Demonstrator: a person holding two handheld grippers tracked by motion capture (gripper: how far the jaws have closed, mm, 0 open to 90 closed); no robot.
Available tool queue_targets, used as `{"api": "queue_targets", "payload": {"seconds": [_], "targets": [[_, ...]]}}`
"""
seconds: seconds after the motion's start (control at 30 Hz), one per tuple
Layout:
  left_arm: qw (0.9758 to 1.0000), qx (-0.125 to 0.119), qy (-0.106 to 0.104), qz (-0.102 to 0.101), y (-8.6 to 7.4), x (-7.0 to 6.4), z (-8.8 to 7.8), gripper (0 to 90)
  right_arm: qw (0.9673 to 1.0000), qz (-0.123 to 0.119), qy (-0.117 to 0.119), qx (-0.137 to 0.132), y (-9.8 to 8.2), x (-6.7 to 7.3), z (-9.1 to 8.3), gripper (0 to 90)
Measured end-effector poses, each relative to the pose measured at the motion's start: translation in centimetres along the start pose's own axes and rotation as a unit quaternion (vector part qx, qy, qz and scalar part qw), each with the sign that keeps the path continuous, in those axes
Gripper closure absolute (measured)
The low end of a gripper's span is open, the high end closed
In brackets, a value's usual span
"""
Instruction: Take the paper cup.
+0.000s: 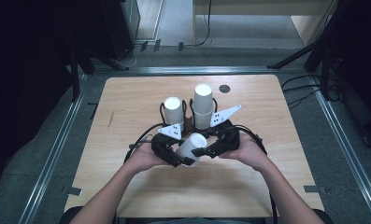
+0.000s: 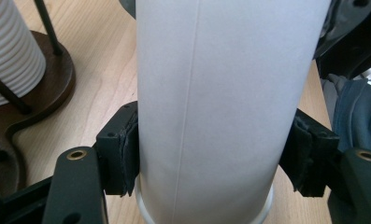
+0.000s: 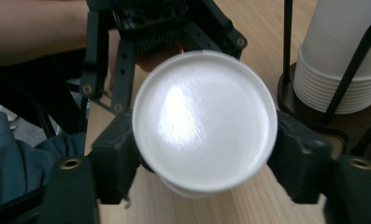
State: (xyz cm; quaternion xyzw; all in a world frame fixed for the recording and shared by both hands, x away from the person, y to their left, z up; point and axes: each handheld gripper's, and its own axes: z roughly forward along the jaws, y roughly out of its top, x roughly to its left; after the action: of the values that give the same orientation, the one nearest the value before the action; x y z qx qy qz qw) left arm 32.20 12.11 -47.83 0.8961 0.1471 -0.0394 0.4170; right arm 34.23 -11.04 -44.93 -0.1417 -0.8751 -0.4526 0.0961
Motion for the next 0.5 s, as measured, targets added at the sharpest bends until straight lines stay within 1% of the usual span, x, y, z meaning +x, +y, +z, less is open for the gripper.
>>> {"api": "queue_targets", "payload": {"seconds": [0.03, 0.07, 0.1, 0.17, 0.2, 0.23, 0.33, 0.37, 0.43, 0.47, 0.5], "targets": [[1.0000, 0.002, 0.006, -0.004, -0.1, 0.1, -0.3, 31.3, 0.9999, -0.006, 0.001, 0.014, -0.3, -0.1, 0.0, 28.5], [1.0000, 0.002, 0.006, -0.004, -0.1, 0.1, -0.3, 31.2, 0.9999, -0.006, 0.001, 0.014, -0.3, -0.1, 0.0, 28.5], [0.9999, 0.004, 0.003, -0.009, -0.2, 0.2, -0.4, 31.2, 0.9998, -0.008, -0.003, 0.019, -0.4, -0.1, -0.1, 27.6], [0.9998, 0.013, 0.007, -0.010, -0.3, 0.3, -0.7, 31.2, 0.9996, -0.010, -0.007, 0.026, -0.5, -0.2, -0.1, 26.7], [0.9997, 0.018, 0.009, -0.013, -0.4, 0.3, -0.8, 31.2, 0.9993, -0.011, -0.012, 0.033, -0.6, -0.2, -0.1, 26.7], [0.9996, 0.023, 0.013, -0.011, -0.4, 0.4, -0.9, 31.2, 0.9989, -0.015, -0.020, 0.040, -0.7, -0.2, 0.0, 27.0], [0.9993, 0.028, 0.021, -0.017, -0.4, 0.6, -1.3, 31.2, 0.9973, -0.017, -0.031, 0.065, -1.1, -0.4, 0.2, 28.3], [0.9992, 0.029, 0.019, -0.020, -0.4, 0.7, -1.3, 31.2, 0.9964, -0.018, -0.036, 0.075, -1.3, -0.4, 0.3, 28.4], [0.9989, 0.032, 0.022, -0.026, -0.4, 0.9, -1.4, 31.2, 0.9952, -0.020, -0.042, 0.086, -1.5, -0.4, 0.5, 28.4], [0.9987, 0.035, 0.023, -0.029, -0.4, 0.9, -1.4, 31.2, 0.9943, -0.021, -0.049, 0.093, -1.6, -0.4, 0.6, 28.3], [0.9986, 0.038, 0.025, -0.027, -0.3, 1.0, -1.5, 31.2, 0.9924, -0.026, -0.060, 0.104, -1.9, -0.5, 0.8, 28.3]]}}
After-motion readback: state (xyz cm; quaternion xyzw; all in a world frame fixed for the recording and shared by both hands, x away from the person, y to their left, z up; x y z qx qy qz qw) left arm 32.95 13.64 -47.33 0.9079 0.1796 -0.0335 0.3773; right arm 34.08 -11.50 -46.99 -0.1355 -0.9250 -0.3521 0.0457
